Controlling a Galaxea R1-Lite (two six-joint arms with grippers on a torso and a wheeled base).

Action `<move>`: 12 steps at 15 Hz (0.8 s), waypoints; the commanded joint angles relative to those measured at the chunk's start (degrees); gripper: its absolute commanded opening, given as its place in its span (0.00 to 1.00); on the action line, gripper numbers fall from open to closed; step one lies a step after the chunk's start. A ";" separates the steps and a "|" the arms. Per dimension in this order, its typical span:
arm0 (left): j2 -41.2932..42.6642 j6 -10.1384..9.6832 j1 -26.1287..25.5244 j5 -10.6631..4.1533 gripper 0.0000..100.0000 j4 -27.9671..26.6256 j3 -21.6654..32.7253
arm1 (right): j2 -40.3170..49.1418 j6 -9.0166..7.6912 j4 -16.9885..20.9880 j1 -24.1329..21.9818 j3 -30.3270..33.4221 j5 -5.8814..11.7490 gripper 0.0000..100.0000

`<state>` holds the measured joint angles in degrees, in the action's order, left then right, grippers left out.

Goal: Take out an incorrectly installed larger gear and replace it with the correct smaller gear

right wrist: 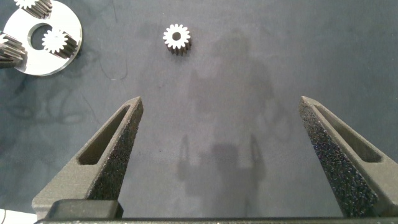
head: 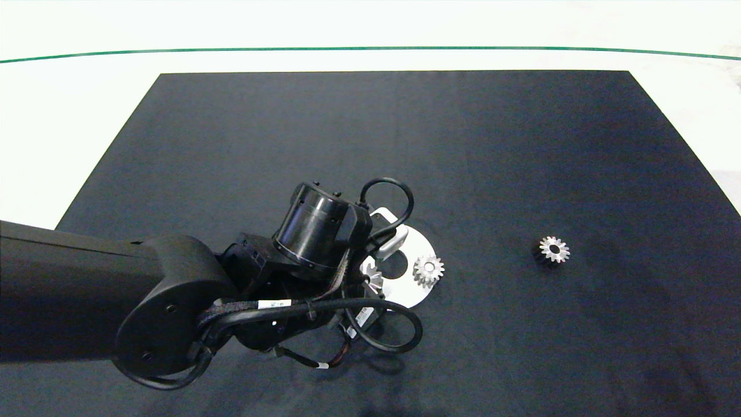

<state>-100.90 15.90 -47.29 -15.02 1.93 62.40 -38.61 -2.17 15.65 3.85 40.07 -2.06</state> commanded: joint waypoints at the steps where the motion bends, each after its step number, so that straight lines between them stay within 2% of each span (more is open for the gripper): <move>1: 1.06 0.10 -0.26 -0.19 0.25 0.01 0.17 | 0.11 -0.03 0.08 0.01 0.10 -0.05 1.00; 7: 3.08 0.28 -0.44 -0.19 0.25 -0.26 0.26 | -0.06 -0.03 0.08 0.01 0.10 -0.05 1.00; 12: 7.12 0.36 0.27 -0.19 0.25 -4.91 0.79 | 0.20 -0.03 0.08 0.01 0.10 0.04 1.00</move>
<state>-95.50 16.09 -47.30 -15.09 -2.95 63.04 -38.42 -2.17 15.65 3.85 40.16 -2.06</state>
